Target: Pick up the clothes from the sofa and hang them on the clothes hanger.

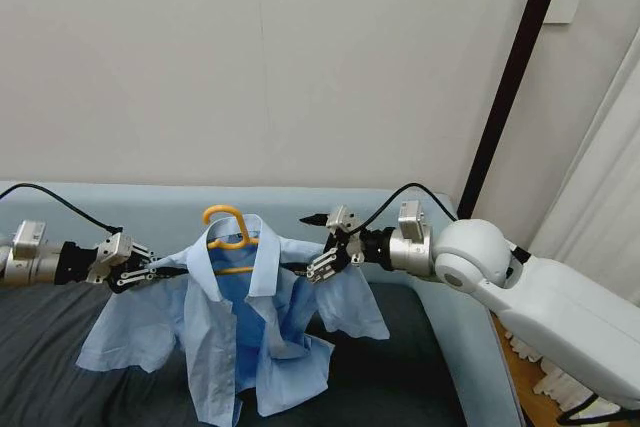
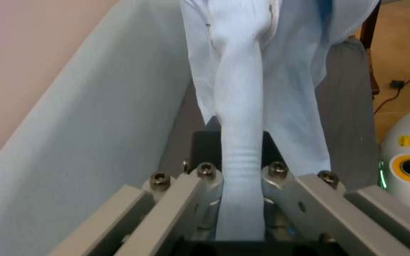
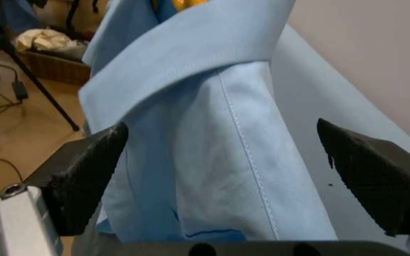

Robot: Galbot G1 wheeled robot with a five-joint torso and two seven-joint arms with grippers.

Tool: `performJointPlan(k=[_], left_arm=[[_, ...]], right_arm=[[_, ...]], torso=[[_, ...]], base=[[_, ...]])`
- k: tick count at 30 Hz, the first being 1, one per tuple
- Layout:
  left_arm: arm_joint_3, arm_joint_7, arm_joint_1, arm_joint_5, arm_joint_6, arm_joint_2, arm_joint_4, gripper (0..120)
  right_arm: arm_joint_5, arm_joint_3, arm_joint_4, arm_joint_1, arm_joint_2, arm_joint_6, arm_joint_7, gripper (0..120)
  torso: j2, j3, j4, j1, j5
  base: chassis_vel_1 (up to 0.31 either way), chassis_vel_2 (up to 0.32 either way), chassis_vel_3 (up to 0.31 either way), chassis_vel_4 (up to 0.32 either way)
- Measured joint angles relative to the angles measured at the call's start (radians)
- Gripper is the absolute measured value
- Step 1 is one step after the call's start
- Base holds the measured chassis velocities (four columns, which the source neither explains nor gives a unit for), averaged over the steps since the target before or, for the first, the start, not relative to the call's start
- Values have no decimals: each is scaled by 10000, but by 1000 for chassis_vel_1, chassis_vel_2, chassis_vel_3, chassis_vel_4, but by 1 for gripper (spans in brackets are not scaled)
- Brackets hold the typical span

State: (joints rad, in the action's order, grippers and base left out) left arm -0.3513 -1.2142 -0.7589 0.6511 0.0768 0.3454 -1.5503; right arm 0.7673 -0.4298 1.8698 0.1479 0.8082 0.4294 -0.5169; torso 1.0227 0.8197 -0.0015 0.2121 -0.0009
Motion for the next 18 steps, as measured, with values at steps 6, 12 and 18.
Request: performJointPlan(k=[6, 12, 18], left_arm=[[259, -90, 306, -95, 74, 85, 81, 1], [598, -251, 738, -184, 225, 96, 244, 1], [922, -407, 1099, -361, 298, 145, 341, 1]], right_arm=[[-256, -243, -437, -215, 269, 76, -193, 88], [-269, -403, -682, -395, 372, 138, -486, 67], [-18, -417, -736, -474, 413, 149, -673, 45]], torso=[[0, 0, 3, 0, 0], [0, 0, 1, 0, 1], [0, 0, 3, 0, 1]], base=[[0, 0, 0, 0], [0, 0, 0, 0], [0, 0, 0, 0]])
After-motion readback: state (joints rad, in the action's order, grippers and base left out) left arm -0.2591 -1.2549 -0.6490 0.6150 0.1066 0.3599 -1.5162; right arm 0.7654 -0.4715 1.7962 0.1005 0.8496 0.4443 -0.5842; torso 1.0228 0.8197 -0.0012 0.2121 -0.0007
